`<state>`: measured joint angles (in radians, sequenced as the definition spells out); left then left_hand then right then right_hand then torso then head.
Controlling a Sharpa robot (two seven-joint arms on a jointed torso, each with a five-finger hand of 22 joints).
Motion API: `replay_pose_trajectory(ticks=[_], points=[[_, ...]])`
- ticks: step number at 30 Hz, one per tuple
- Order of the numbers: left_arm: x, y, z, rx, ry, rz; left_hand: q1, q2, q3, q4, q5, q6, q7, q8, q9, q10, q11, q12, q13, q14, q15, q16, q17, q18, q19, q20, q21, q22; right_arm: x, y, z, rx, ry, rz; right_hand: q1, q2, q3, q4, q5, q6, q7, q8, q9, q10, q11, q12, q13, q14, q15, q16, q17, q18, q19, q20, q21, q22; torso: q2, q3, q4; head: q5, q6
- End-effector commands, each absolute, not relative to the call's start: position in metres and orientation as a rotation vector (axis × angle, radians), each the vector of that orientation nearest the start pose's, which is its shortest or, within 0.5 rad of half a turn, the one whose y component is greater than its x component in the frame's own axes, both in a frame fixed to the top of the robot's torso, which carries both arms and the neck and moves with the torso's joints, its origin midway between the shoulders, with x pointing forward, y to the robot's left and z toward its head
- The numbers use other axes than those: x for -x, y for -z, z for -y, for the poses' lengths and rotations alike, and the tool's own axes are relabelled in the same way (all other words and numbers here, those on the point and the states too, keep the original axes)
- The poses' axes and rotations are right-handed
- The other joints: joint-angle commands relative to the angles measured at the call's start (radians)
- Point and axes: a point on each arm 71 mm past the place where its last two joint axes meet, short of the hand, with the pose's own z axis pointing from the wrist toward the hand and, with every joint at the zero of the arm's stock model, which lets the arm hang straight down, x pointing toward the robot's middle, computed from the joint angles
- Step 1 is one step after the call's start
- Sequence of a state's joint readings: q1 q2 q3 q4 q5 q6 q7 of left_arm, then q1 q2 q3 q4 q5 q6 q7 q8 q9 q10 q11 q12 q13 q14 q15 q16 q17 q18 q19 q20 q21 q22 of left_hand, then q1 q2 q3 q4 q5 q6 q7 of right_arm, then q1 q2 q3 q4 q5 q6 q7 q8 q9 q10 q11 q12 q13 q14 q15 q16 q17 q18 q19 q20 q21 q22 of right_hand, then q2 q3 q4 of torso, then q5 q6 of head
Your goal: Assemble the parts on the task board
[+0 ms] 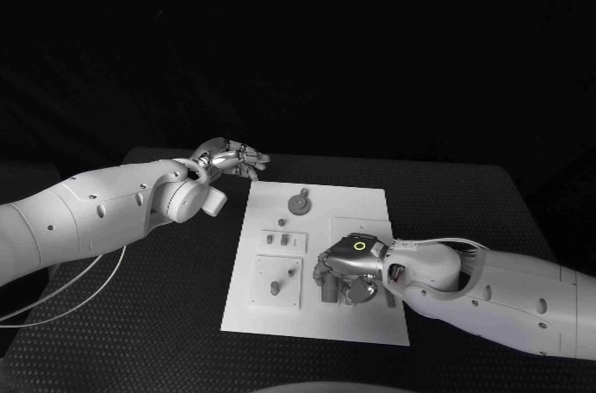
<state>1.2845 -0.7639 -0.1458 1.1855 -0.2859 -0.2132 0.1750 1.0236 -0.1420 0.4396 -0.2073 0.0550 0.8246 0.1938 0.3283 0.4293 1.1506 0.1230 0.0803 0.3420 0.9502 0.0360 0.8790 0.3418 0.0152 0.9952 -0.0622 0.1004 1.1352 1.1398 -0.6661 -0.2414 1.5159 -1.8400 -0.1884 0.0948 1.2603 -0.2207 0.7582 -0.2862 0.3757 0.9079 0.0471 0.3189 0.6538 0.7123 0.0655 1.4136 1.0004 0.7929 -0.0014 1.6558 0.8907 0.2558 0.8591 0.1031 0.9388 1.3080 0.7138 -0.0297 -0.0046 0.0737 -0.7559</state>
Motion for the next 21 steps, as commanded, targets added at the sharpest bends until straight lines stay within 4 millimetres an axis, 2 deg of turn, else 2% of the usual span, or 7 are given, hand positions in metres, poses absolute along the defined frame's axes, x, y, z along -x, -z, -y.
replay_pose_trajectory(ticks=[1, 5, 10, 12, 14, 17, 21], points=[[-0.5450, 0.1981, -0.2701, 0.908, 1.137, -1.660, -0.006, 0.004, 0.000, 0.008, -0.004, -0.007, -0.002, 0.002, -0.001, -0.009, 0.001, -0.003, 0.001, -0.003, 0.005, -0.003, 0.001, 0.001, 0.000, 0.004, -0.004, 0.002, -0.4077, 0.2875, 0.1040, 0.948, -0.745, -1.733, -0.021, -0.018, -0.036, 0.001, -0.002, -0.048, -0.002, -0.044, -0.024, -0.025, 0.004, 0.005, -0.008, -0.020, 0.002, 0.012, -0.005, 0.006, -0.012, 0.005, -0.003, 0.014, 0.000, 0.0002, -0.0009, 0.000, -0.002], [-0.5449, 0.1983, -0.2698, 0.907, 1.138, -1.664, -0.006, 0.004, 0.000, 0.007, -0.004, -0.007, -0.002, 0.002, -0.001, -0.009, 0.001, -0.003, 0.001, -0.003, 0.005, -0.003, 0.002, 0.001, 0.000, 0.004, -0.004, 0.002, -0.4090, 0.2866, 0.1050, 0.940, -0.732, -1.709, -0.034, -0.043, -0.045, 0.005, -0.001, -0.103, -0.034, -0.076, -0.046, -0.082, 0.026, -0.016, -0.033, -0.070, 0.016, 0.000, -0.016, 0.005, -0.047, 0.018, -0.027, 0.007, 0.000, 0.0000, -0.0005, -0.001, -0.002], [-0.5450, 0.1984, -0.2702, 0.906, 1.136, -1.665, -0.006, 0.004, 0.000, 0.007, -0.004, -0.008, -0.002, 0.002, -0.001, -0.009, 0.001, -0.003, 0.001, -0.003, 0.005, -0.004, 0.002, 0.001, 0.000, 0.004, -0.004, 0.002, -0.4090, 0.2830, 0.1042, 0.916, -0.744, -1.648, -0.041, -0.056, -0.050, 0.008, -0.001, -0.114, -0.045, -0.079, -0.052, -0.104, 0.042, -0.017, -0.046, -0.091, 0.028, 0.000, -0.021, 0.006, -0.061, 0.028, -0.036, 0.006, 0.000, 0.0004, -0.0005, -0.002, -0.001], [-0.5450, 0.1984, -0.2702, 0.906, 1.137, -1.666, -0.006, 0.004, 0.000, 0.007, -0.004, -0.008, -0.002, 0.002, -0.001, -0.009, 0.001, -0.003, 0.002, -0.003, 0.005, -0.004, 0.002, 0.001, 0.000, 0.004, -0.004, 0.002, -0.4089, 0.2825, 0.1042, 0.919, -0.740, -1.637, -0.040, -0.062, -0.053, 0.011, -0.001, -0.132, -0.062, -0.087, -0.058, -0.107, 0.048, -0.007, -0.050, -0.092, 0.033, 0.008, -0.022, 0.006, -0.056, 0.029, -0.033, 0.008, 0.000, 0.0005, -0.0005, -0.002, 0.000], [-0.5450, 0.1985, -0.2700, 0.906, 1.138, -1.667, -0.006, 0.004, 0.000, 0.007, -0.004, -0.008, -0.002, 0.002, -0.001, -0.009, 0.001, -0.003, 0.002, -0.003, 0.005, -0.004, 0.002, 0.001, 0.000, 0.004, -0.004, 0.002, -0.4085, 0.2817, 0.1037, 0.919, -0.746, -1.624, -0.035, -0.060, -0.056, 0.014, -0.001, -0.134, -0.062, -0.085, -0.061, -0.103, 0.051, 0.015, -0.049, -0.081, 0.036, 0.024, -0.019, 0.006, -0.038, 0.023, -0.018, 0.013, 0.000, 0.0007, -0.0004, -0.002, 0.000], [-0.5452, 0.1985, -0.2701, 0.906, 1.137, -1.667, -0.006, 0.005, 0.000, 0.007, -0.004, -0.008, -0.002, 0.002, -0.001, -0.009, 0.001, -0.003, 0.002, -0.003, 0.005, -0.004, 0.002, 0.001, 0.000, 0.004, -0.004, 0.002, -0.4077, 0.2811, 0.1035, 0.915, -0.752, -1.615, -0.021, -0.047, -0.059, 0.014, -0.001, -0.118, -0.048, -0.070, -0.060, -0.051, 0.037, 0.080, -0.051, -0.016, 0.028, 0.031, 0.005, 0.006, 0.017, -0.002, 0.025, 0.020, 0.000, 0.0009, 0.0005, -0.002, 0.001], [-0.5451, 0.1985, -0.2700, 0.905, 1.138, -1.668, -0.005, 0.005, 0.000, 0.007, -0.004, -0.008, -0.002, 0.002, -0.001, -0.009, 0.001, -0.003, 0.002, -0.003, 0.005, -0.004, 0.002, 0.001, 0.000, 0.004, -0.004, 0.002, -0.4067, 0.2798, 0.1040, 0.907, -0.769, -1.600, -0.025, -0.030, -0.060, 0.014, -0.001, -0.087, -0.020, -0.049, -0.056, 0.049, -0.014, 0.131, -0.080, 0.070, 0.001, 0.029, 0.029, 0.006, 0.078, -0.036, 0.062, 0.015, 0.000, 0.0005, 0.0000, -0.001, 0.000]])
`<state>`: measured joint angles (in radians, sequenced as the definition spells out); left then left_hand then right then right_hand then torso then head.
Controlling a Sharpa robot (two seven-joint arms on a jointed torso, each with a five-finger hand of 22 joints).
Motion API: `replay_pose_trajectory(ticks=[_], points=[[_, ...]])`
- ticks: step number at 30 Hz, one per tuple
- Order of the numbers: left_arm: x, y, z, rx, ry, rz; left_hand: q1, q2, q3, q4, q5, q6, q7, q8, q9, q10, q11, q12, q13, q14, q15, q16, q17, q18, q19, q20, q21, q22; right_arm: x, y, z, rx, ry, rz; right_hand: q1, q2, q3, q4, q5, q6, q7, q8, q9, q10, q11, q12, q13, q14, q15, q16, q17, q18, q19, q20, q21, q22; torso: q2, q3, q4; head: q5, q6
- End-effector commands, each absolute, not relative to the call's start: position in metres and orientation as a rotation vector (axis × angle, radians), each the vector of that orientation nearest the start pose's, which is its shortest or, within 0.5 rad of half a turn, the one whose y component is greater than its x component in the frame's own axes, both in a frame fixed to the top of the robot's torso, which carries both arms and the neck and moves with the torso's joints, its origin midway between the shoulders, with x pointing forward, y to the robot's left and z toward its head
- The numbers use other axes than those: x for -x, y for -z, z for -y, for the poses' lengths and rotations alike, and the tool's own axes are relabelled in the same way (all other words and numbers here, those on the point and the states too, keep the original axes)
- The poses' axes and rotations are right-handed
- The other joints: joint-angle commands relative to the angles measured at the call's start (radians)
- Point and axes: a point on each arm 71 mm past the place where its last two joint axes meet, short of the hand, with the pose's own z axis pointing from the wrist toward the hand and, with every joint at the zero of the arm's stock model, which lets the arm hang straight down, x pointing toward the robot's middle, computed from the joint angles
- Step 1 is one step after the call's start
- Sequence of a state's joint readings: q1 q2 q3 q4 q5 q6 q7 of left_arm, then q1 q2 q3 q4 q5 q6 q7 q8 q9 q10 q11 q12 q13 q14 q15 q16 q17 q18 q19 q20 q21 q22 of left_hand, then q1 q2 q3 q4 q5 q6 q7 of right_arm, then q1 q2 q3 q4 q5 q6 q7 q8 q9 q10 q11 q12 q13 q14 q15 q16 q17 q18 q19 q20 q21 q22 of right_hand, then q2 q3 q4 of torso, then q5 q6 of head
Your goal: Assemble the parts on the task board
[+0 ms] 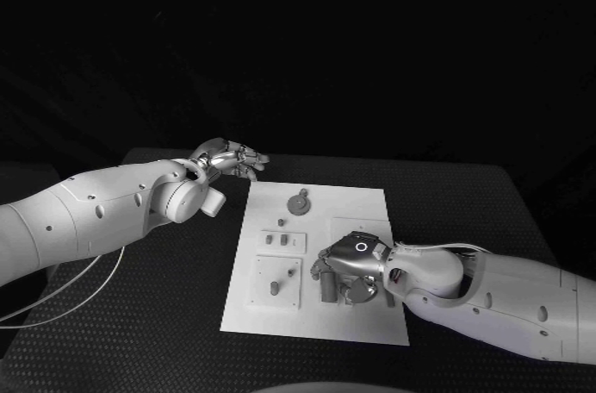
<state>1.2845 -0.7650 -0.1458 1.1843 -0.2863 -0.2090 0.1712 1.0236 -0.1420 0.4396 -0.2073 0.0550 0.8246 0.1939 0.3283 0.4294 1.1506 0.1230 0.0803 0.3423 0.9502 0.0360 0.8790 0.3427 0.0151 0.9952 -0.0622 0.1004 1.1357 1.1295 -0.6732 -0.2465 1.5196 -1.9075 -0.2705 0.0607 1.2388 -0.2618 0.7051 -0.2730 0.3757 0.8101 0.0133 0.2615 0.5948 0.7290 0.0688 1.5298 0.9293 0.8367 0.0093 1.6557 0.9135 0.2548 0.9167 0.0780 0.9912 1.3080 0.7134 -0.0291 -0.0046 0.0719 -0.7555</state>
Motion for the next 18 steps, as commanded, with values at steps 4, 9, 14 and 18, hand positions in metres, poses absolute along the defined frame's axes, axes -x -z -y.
replay_pose_trajectory(ticks=[4, 9, 14, 18], points=[[-0.5451, 0.1985, -0.2702, 0.905, 1.137, -1.668, -0.005, 0.005, 0.000, 0.007, -0.004, -0.007, -0.002, 0.002, -0.001, -0.009, 0.000, -0.003, 0.001, -0.003, 0.005, -0.004, 0.001, 0.001, 0.000, 0.004, -0.004, 0.002, -0.4055, 0.2805, 0.1027, 0.917, -0.785, -1.610, -0.009, 0.012, -0.005, -0.002, -0.001, 0.039, 0.022, 0.024, 0.008, 0.054, -0.038, 0.018, -0.023, 0.045, -0.022, 0.028, 0.010, 0.007, 0.031, -0.020, 0.013, 0.013, 0.001, -0.0002, 0.0000, 0.001, -0.001], [-0.5449, 0.1986, -0.2702, 0.904, 1.138, -1.670, -0.004, 0.006, 0.000, 0.006, -0.004, -0.007, -0.002, 0.003, -0.001, -0.009, 0.000, -0.003, 0.001, -0.003, 0.005, -0.004, 0.002, 0.001, 0.000, 0.004, -0.004, 0.002, -0.4056, 0.2839, 0.1036, 0.940, -0.769, -1.649, -0.004, 0.021, 0.002, -0.010, 0.000, 0.084, 0.036, 0.045, 0.016, 0.053, -0.049, 0.019, -0.031, 0.046, -0.030, 0.027, 0.013, 0.007, 0.030, -0.024, 0.011, 0.011, 0.000, -0.0005, -0.0001, 0.001, -0.001], [-0.5449, 0.1987, -0.2702, 0.904, 1.138, -1.671, -0.004, 0.006, 0.000, 0.006, -0.004, -0.007, -0.002, 0.003, -0.001, -0.009, 0.000, -0.003, 0.001, -0.003, 0.005, -0.004, 0.002, 0.001, 0.000, 0.004, -0.004, 0.002, -0.4055, 0.2861, 0.1036, 0.952, -0.759, -1.673, 0.003, 0.023, 0.008, -0.014, 0.000, 0.085, 0.036, 0.043, 0.015, 0.043, -0.050, 0.017, -0.033, 0.038, -0.032, 0.026, 0.014, 0.007, 0.022, -0.022, 0.007, 0.011, 0.001, -0.0006, -0.0002, 0.000, -0.002], [-0.5449, 0.1987, -0.2701, 0.904, 1.138, -1.672, -0.004, 0.006, 0.000, 0.006, -0.004, -0.007, -0.002, 0.003, -0.001, -0.009, 0.000, -0.003, 0.002, -0.003, 0.005, -0.004, 0.002, 0.001, 0.000, 0.004, -0.004, 0.002, -0.4055, 0.2877, 0.1031, 0.960, -0.747, -1.673, 0.003, 0.021, 0.008, -0.014, -0.001, 0.074, 0.034, 0.035, 0.012, 0.034, -0.050, 0.017, -0.034, 0.029, -0.033, 0.026, 0.015, 0.007, 0.015, -0.019, 0.005, 0.012, 0.000, -0.0004, -0.0007, 0.000, -0.002]])
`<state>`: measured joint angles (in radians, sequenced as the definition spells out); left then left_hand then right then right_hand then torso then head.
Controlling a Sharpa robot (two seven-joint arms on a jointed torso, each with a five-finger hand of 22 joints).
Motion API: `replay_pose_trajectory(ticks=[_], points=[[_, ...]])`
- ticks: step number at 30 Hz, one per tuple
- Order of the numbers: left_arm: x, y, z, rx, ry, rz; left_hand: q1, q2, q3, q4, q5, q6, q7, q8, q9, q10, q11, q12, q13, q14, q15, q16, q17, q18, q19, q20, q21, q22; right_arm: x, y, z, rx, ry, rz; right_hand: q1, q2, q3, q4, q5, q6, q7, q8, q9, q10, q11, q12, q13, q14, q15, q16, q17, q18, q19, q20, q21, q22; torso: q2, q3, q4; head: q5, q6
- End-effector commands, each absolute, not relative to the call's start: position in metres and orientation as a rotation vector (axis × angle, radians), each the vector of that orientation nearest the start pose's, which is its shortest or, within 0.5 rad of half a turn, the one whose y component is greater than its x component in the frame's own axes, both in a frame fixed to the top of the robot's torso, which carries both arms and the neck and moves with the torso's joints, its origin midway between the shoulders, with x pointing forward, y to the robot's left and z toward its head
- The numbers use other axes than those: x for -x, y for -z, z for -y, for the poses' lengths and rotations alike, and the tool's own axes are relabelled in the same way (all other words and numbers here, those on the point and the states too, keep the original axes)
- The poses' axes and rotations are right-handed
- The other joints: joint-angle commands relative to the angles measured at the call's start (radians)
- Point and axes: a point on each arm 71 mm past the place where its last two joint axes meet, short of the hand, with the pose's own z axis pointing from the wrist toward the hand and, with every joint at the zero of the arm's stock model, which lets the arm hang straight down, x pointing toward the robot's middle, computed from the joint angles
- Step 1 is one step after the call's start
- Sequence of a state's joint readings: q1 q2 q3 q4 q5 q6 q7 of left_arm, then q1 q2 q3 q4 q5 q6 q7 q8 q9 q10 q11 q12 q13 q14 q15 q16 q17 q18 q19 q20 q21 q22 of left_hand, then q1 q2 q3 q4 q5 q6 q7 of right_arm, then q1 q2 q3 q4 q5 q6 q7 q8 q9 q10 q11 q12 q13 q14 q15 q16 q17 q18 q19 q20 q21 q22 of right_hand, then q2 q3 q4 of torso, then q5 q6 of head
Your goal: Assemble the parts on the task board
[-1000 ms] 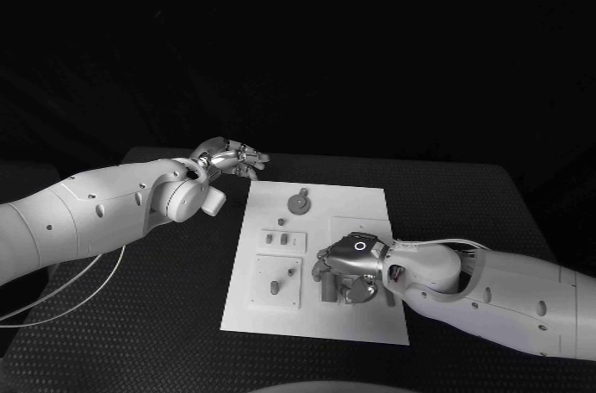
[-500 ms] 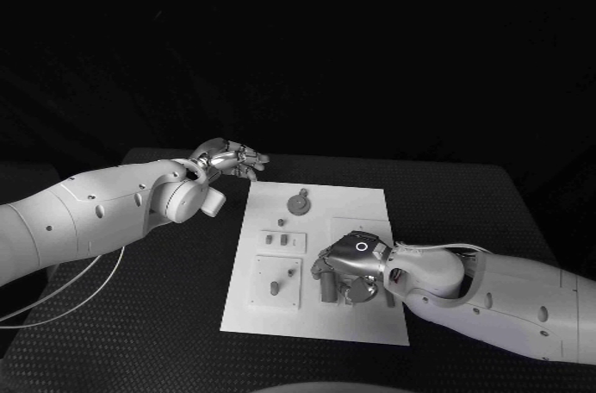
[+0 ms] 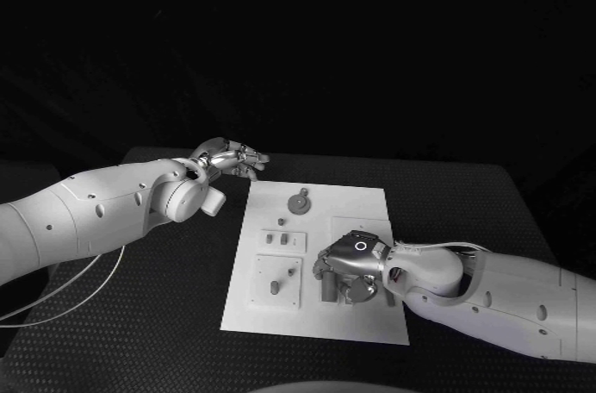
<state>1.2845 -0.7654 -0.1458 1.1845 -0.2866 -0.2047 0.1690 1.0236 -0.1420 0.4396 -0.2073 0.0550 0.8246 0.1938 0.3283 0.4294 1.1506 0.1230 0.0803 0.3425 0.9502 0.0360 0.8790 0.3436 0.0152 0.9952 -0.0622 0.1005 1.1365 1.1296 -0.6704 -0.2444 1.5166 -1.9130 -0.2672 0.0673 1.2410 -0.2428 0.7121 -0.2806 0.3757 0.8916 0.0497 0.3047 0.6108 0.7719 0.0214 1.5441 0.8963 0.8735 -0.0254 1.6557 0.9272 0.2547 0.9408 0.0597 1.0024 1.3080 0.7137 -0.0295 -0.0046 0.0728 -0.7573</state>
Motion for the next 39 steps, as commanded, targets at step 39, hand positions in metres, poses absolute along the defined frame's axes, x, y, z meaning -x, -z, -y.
replay_pose_trajectory(ticks=[39], points=[[-0.5446, 0.1994, -0.2710, 0.906, 1.133, -1.682, -0.005, 0.007, -0.002, 0.006, -0.004, -0.008, -0.002, 0.003, -0.002, -0.009, 0.001, -0.003, 0.002, -0.004, 0.005, -0.006, 0.003, 0.001, -0.001, 0.005, -0.006, 0.003, -0.4083, 0.2854, 0.1106, 0.893, -0.778, -1.658, -0.028, 0.085, 0.017, 0.010, 0.000, 0.113, 0.031, 0.018, 0.002, -0.004, -0.009, 0.021, -0.027, 0.004, -0.009, 0.026, 0.016, 0.007, 0.002, -0.006, 0.005, 0.011, 0.000, -0.0006, -0.0001, -0.004, 0.004]])
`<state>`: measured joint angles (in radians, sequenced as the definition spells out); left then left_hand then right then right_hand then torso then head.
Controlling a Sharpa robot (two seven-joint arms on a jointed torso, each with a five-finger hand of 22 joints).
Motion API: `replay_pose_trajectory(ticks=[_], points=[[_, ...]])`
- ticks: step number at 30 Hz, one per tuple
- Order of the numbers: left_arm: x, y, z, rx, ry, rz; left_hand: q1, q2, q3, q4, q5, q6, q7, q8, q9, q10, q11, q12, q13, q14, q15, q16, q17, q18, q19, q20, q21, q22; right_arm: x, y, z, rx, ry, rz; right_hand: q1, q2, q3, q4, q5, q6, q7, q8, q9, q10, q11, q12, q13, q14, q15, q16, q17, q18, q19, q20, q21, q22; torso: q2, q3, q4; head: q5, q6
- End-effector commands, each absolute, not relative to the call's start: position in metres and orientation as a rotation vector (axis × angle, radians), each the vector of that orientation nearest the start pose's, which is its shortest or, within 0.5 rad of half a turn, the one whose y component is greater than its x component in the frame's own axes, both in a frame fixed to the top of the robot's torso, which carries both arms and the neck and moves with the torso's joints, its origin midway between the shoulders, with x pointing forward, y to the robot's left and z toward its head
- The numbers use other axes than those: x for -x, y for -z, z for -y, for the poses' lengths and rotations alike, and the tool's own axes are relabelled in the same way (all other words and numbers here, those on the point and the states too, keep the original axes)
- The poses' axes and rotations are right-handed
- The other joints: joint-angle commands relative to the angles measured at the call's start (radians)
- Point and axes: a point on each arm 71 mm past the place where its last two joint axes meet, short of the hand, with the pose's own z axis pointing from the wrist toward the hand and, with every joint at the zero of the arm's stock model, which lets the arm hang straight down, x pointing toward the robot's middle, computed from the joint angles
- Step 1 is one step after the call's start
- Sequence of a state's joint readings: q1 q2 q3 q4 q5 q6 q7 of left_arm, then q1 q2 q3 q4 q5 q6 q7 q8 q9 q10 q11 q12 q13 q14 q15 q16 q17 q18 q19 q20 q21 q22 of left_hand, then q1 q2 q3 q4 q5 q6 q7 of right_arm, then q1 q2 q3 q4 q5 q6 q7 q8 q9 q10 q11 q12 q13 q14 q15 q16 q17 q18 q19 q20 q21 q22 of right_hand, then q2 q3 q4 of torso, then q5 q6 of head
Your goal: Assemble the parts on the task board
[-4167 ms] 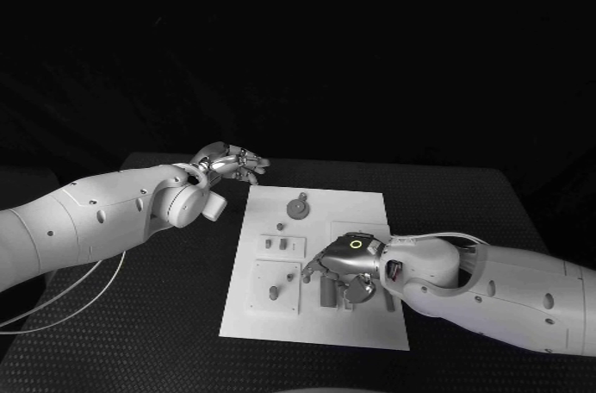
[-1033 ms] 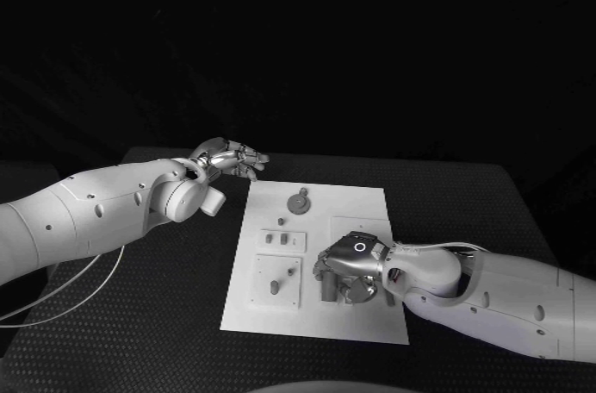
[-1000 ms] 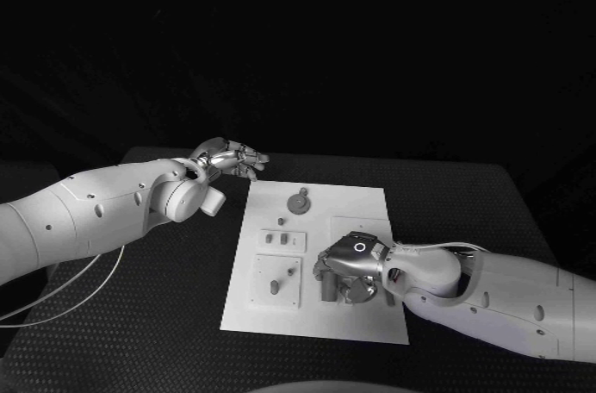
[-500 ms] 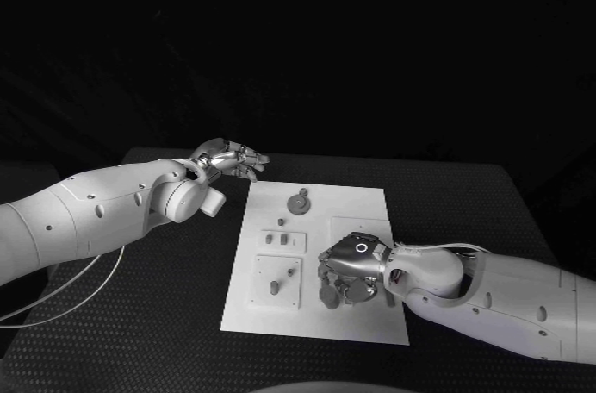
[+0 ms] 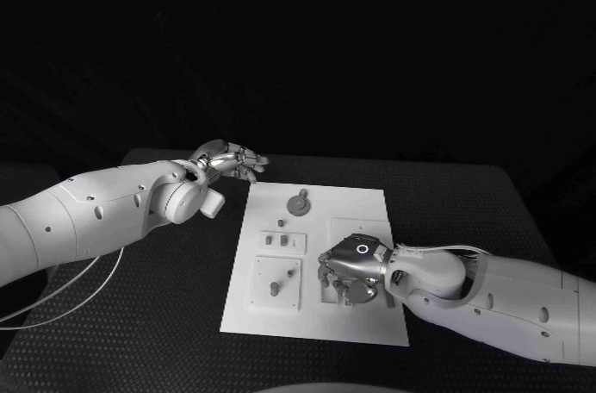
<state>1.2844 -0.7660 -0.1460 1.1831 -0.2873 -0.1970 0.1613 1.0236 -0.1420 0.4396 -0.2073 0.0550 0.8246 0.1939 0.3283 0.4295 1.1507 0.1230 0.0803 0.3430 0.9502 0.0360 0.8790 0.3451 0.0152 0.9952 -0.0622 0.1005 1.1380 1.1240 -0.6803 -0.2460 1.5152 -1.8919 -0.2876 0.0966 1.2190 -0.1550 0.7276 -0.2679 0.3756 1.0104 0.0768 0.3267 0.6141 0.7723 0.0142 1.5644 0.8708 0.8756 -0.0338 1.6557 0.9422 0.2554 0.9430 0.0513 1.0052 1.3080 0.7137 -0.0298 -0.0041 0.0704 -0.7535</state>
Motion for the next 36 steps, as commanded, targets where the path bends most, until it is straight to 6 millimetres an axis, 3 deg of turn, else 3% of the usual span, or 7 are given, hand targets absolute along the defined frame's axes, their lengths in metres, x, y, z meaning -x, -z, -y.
replay_pose_trajectory(ticks=[1, 13, 33, 36], points=[[-0.5446, 0.1994, -0.2712, 0.906, 1.132, -1.682, -0.005, 0.007, -0.002, 0.006, -0.004, -0.008, -0.002, 0.003, -0.002, -0.009, 0.001, -0.003, 0.001, -0.004, 0.005, -0.006, 0.001, 0.001, -0.001, 0.005, -0.006, 0.001, -0.4092, 0.2854, 0.1117, 0.889, -0.770, -1.656, -0.007, -0.005, 0.001, -0.004, 0.000, -0.008, 0.005, -0.007, -0.003, -0.005, -0.002, 0.001, -0.002, 0.001, -0.001, 0.026, 0.001, 0.006, -0.001, 0.003, 0.002, 0.011, 0.000, -0.0003, -0.0006, -0.001, 0.000], [-0.5446, 0.1991, -0.2713, 0.903, 1.133, -1.678, -0.005, 0.007, -0.002, 0.005, -0.004, -0.008, -0.002, 0.003, -0.002, -0.010, 0.001, -0.003, 0.001, -0.004, 0.005, -0.006, 0.002, 0.001, -0.001, 0.005, -0.006, 0.002, -0.4099, 0.2826, 0.1133, 0.847, -0.781, -1.648, -0.011, -0.023, 0.000, -0.005, -0.001, -0.023, 0.012, -0.019, -0.008, -0.009, -0.001, 0.002, -0.004, -0.001, -0.002, 0.026, -0.001, 0.006, 0.001, 0.004, 0.002, 0.010, 0.000, 0.0007, -0.0013, -0.001, -0.002], [-0.5448, 0.1987, -0.2709, 0.900, 1.135, -1.672, -0.003, 0.007, -0.003, 0.004, -0.004, -0.008, -0.002, 0.004, -0.002, -0.009, 0.001, -0.003, 0.001, -0.003, 0.005, -0.006, 0.003, 0.001, 0.000, 0.005, -0.006, 0.002, -0.4101, 0.2795, 0.1143, 0.836, -0.787, -1.643, -0.014, -0.038, -0.002, -0.002, -0.001, -0.024, 0.014, -0.022, -0.009, -0.009, 0.000, 0.003, -0.005, -0.001, -0.002, 0.026, -0.002, 0.006, 0.002, 0.003, 0.001, 0.009, 0.000, 0.0008, -0.0011, -0.005, 0.008], [-0.5448, 0.1986, -0.2705, 0.899, 1.137, -1.672, -0.003, 0.007, -0.003, 0.003, -0.004, -0.008, -0.002, 0.004, -0.002, -0.009, 0.001, -0.003, 0.001, -0.003, 0.005, -0.006, 0.003, 0.001, 0.000, 0.005, -0.006, 0.002, -0.4104, 0.2791, 0.1150, 0.821, -0.792, -1.645, -0.021, -0.049, -0.004, 0.006, -0.001, -0.027, 0.015, -0.024, -0.010, -0.009, 0.000, 0.003, -0.007, 0.000, -0.003, 0.026, -0.003, 0.006, 0.003, 0.004, 0.000, 0.008, 0.000, 0.0006, -0.0011, -0.006, 0.009]])
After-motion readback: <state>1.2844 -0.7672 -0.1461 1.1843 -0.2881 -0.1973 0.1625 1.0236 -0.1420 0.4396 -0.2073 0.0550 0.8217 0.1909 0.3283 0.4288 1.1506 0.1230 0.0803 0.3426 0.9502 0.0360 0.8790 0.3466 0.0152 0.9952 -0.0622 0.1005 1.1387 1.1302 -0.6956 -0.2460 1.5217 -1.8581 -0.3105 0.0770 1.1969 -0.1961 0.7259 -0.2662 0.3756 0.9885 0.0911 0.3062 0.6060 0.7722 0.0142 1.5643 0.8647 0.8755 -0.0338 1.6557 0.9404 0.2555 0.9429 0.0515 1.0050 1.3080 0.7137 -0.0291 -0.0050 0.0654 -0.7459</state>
